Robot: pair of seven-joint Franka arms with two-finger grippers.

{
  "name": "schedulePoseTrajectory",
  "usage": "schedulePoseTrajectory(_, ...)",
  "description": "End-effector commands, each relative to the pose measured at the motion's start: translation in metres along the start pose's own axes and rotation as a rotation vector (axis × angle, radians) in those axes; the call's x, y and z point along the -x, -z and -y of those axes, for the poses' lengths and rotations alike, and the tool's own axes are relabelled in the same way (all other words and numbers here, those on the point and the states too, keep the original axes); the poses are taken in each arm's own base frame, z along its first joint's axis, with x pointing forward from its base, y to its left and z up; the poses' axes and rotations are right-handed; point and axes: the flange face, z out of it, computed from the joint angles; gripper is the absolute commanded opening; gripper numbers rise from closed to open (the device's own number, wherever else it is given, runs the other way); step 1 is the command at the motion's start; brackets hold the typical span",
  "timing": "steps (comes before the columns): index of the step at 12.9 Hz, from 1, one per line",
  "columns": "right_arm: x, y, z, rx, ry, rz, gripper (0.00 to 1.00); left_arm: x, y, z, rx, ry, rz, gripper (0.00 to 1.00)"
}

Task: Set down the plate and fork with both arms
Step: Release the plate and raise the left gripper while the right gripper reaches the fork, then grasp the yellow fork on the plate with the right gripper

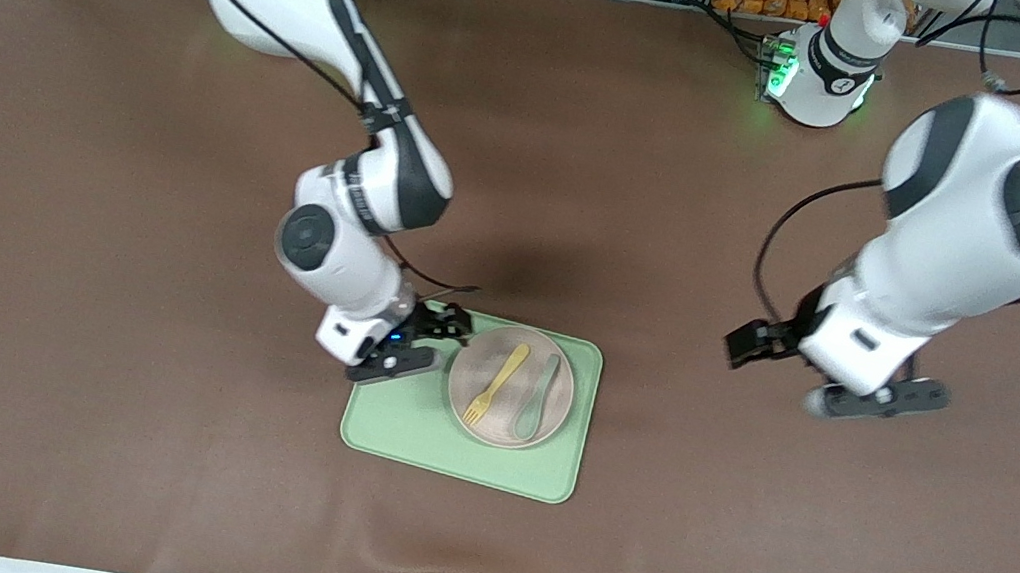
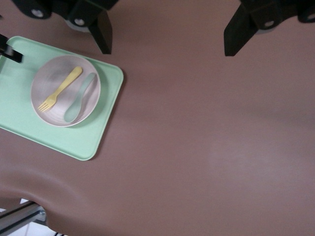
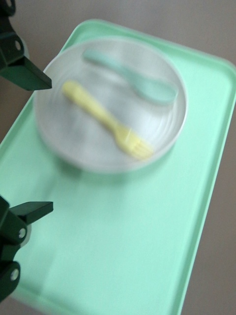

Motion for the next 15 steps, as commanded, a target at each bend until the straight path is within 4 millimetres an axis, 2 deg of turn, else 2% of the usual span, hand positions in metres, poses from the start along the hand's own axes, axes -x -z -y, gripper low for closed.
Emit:
schedulePoseTrajectory(1,-0.018,-0.021,0.042,0.064,0.040,-0.075,1.00,0.020,0.044,0.035,-0.036,-0.001,0.026,1.00)
schedulePoseTrajectory(2,-0.014,-0.032,0.059,0.145,0.096,-0.091,1.00,0.025,0.061,0.049,-0.041,-0.007,0.038,1.00)
schedulePoseTrajectory(4,-0.004,-0.058,0.081,0.252,0.182,-0.117,1.00,0.037,0.083,0.069,-0.057,0.008,0.071,1.00)
schedulePoseTrajectory(8,0.008,-0.097,0.101,0.249,0.167,-0.154,1.00,0.046,0.115,0.106,-0.058,-0.010,0.078,1.00)
schedulePoseTrajectory(9,0.010,-0.099,0.102,0.252,0.153,-0.153,1.00,0.046,0.120,0.119,-0.056,-0.019,0.074,1.00)
schedulePoseTrajectory(14,0.016,-0.104,0.103,0.248,-0.006,-0.160,1.00,0.067,0.126,0.156,-0.055,-0.077,0.084,1.00)
schedulePoseTrajectory(15,0.013,-0.102,0.099,0.250,-0.018,-0.159,1.00,0.071,0.126,0.157,-0.057,-0.078,0.083,1.00)
